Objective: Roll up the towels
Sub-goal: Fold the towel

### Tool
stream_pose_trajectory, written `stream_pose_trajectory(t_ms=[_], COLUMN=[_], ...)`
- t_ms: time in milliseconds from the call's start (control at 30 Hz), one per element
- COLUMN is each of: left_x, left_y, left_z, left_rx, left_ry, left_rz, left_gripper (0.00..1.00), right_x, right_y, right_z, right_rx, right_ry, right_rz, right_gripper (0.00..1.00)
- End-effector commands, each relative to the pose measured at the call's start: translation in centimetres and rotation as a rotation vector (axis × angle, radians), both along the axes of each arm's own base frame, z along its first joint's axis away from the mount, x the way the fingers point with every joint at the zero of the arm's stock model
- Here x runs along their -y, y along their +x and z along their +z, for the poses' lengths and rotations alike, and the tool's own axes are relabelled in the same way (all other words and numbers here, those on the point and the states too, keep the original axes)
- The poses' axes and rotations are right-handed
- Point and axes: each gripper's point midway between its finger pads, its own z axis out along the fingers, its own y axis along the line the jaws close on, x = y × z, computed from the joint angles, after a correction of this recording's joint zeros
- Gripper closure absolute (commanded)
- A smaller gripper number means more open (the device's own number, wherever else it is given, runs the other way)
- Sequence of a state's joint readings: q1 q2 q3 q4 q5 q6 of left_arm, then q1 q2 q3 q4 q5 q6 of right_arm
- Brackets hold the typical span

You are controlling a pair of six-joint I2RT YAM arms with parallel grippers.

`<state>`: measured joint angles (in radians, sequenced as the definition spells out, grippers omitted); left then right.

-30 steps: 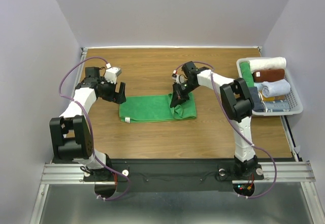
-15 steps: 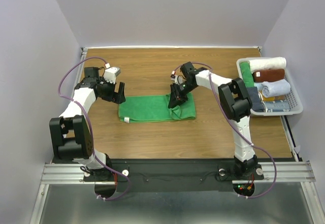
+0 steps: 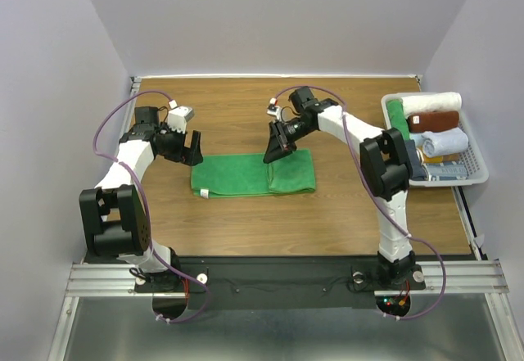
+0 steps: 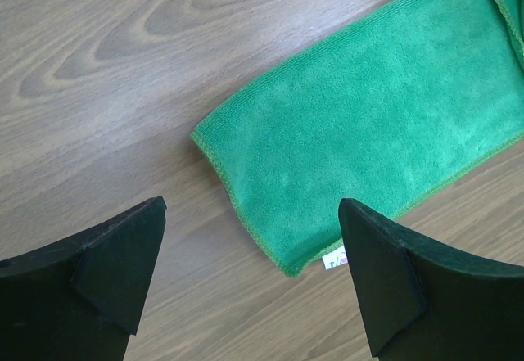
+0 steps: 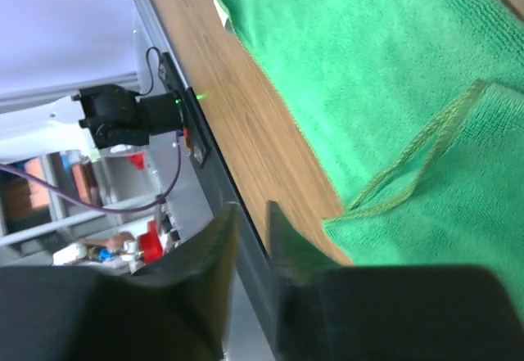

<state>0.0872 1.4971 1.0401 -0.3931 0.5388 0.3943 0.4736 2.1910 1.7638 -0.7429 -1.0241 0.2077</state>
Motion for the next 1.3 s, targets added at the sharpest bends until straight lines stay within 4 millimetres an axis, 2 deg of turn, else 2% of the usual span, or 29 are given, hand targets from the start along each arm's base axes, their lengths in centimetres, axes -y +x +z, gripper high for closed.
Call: stream_pose_trajectory(t_ms=[0, 33, 67, 100, 200, 333, 367, 400, 500, 600, 633, 667, 700, 767, 800, 833, 867, 900, 967, 1033, 1100, 1133, 1167, 1233, 1267], left_x=[0.2, 0.3, 0.2, 0.2, 0.3, 0.3, 0.3, 0.4, 0.8, 1.5, 2.0, 2.2, 2.3, 4.5, 5.1, 5.9, 6.5, 7.9, 8.9, 9.4, 9.0, 9.0, 9.1, 9.0, 9.4], left_y=[0.7, 0.6, 0.5, 0.5, 0.0, -0.6, -1.0, -1.1, -1.9, -2.2, -2.3, -2.3, -2.2, -2.6, -2.8, -3.1, -3.3, -4.2, -4.8, -5.3, -5.4, -5.6, -5.6, -5.4, -5.5], left_z=[1.7, 1.5, 1.3, 1.1, 0.5, -0.3, -0.7, -1.0, -1.6, -1.5, -1.3, -1.2, -0.2, 0.4, 1.2, 1.3, 1.1, 1.0, -0.2, -1.6, -3.0, -3.3, -3.6, -4.2, -4.5], left_rx=[0.036, 0.032, 0.026, 0.022, 0.003, -0.016, -0.031, -0.043, -0.074, -0.086, -0.075, -0.062, -0.021, 0.024, 0.054, 0.057, 0.049, 0.018, -0.048, -0.107, -0.139, -0.154, -0.167, -0.173, -0.188], left_ry=[-0.022, -0.022, -0.021, -0.02, -0.021, -0.02, -0.017, -0.017, -0.018, -0.007, -0.001, 0.009, 0.015, 0.032, 0.04, 0.046, 0.045, 0.017, -0.008, -0.006, 0.017, 0.017, 0.014, 0.044, 0.038], left_rz=[-0.011, -0.012, -0.011, -0.014, -0.015, -0.012, -0.009, -0.012, -0.029, -0.005, -0.015, -0.015, -0.014, -0.071, -0.084, -0.095, -0.099, -0.142, -0.152, -0.134, -0.086, -0.076, -0.058, -0.029, -0.026], left_gripper=[0.01, 0.01, 0.01, 0.01, 0.02, 0.04, 0.04, 0.04, 0.01, 0.01, 0.01, 0.01, 0.01, 0.01, 0.01, 0.01, 0.01, 0.01, 0.01, 0.02, 0.15, 0.27, 0.31, 0.32, 0.39], right_x=[0.7, 1.3, 2.5, 3.0, 4.3, 4.0, 3.8, 3.3, 2.3, 1.1, 0.6, 0.4, 0.3, 0.8, 1.3, 1.7, 2.4, 3.3, 5.7, 8.0, 9.8, 10.3, 10.6, 10.8, 10.8], right_y=[0.5, 0.8, 1.6, 1.9, 2.7, 3.3, 3.0, 3.3, 3.1, 3.2, 3.0, 2.9, 2.9, 2.5, 2.7, 2.7, 2.8, 2.6, 3.2, 3.4, 3.1, 3.1, 3.0, 2.8, 2.7], right_z=[2.6, 1.5, -0.4, -1.3, -3.6, -6.0, -7.4, -7.5, -8.8, -7.7, -6.5, -5.7, -3.4, -1.3, -0.4, 0.3, 1.8, 1.5, 1.4, -0.4, -2.6, -3.3, -3.9, -5.1, -5.5], right_rx=[0.2, 0.224, 0.269, 0.285, 0.33, 0.313, 0.287, 0.291, 0.273, 0.28, 0.28, 0.287, 0.326, 0.356, 0.371, 0.383, 0.416, 0.413, 0.423, 0.434, 0.437, 0.444, 0.439, 0.422, 0.416], right_ry=[-0.039, -0.088, -0.19, -0.235, -0.331, -0.362, -0.372, -0.366, -0.368, -0.325, -0.283, -0.265, -0.229, -0.206, -0.203, -0.205, -0.208, -0.224, -0.284, -0.361, -0.452, -0.485, -0.501, -0.511, -0.516], right_rz=[-0.009, -0.02, -0.043, -0.054, -0.055, -0.038, -0.024, -0.019, 0.003, 0.01, 0.019, 0.023, 0.019, 0.013, -0.002, -0.014, -0.037, -0.04, -0.086, -0.079, -0.048, -0.041, -0.035, -0.012, -0.007], right_gripper=[0.82, 0.88, 0.97, 1.0, 0.99, 0.99, 1.0, 0.99, 0.86, 0.73, 0.69, 0.6, 0.54, 0.41, 0.4, 0.4, 0.4, 0.4, 0.4, 0.43, 0.48, 0.5, 0.54, 0.58, 0.61])
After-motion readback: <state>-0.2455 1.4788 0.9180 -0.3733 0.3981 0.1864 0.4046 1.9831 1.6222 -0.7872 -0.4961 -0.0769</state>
